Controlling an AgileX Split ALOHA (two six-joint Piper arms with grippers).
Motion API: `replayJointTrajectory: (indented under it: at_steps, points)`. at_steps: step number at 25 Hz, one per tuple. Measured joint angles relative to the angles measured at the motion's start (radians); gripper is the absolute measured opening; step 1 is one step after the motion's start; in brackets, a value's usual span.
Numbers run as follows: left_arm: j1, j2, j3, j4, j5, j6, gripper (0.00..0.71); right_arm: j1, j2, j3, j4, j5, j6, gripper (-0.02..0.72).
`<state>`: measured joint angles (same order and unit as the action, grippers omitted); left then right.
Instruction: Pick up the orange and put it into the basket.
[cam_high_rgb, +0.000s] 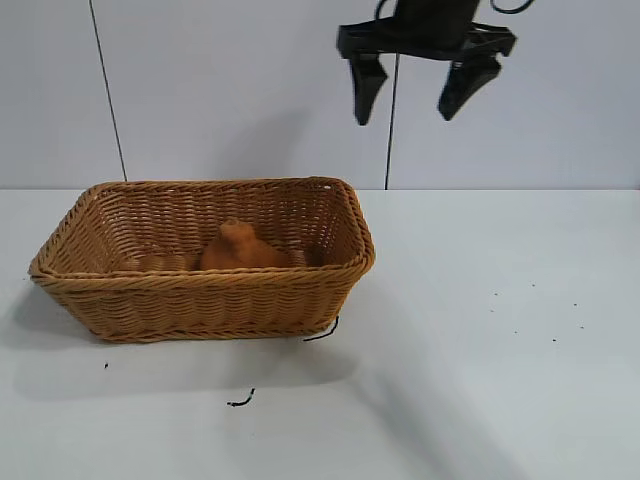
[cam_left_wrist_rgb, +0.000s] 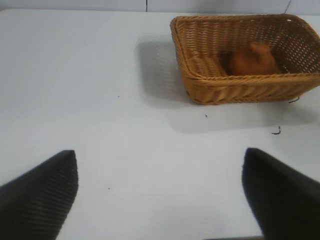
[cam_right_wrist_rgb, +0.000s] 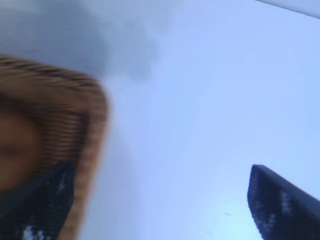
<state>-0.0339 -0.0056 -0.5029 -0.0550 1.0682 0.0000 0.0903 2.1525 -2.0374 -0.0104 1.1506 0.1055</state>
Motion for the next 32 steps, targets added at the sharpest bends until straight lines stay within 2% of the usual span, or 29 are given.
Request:
replayJointTrajectory:
  at_steps: [7,12,19,25,32]
  points:
    - [0.000,0.000,0.000,0.000,0.000,0.000,0.639,-0.133,0.000,0.010,-0.004,0.059,-0.023,0.675]
    - [0.000,0.000,0.000,0.000,0.000,0.000,0.639,-0.148,-0.047,0.116,0.003,0.059,-0.034,0.675]
    - [0.000,0.000,0.000,0.000,0.000,0.000,0.639,-0.148,-0.270,0.410,0.010,0.058,-0.060,0.675]
    - [0.000,0.000,0.000,0.000,0.001,0.000,0.639,-0.148,-0.569,0.680,0.016,0.060,-0.067,0.675]
    - [0.000,0.000,0.000,0.000,0.001,0.000,0.639,-0.148,-0.961,0.981,0.031,0.062,-0.111,0.675]
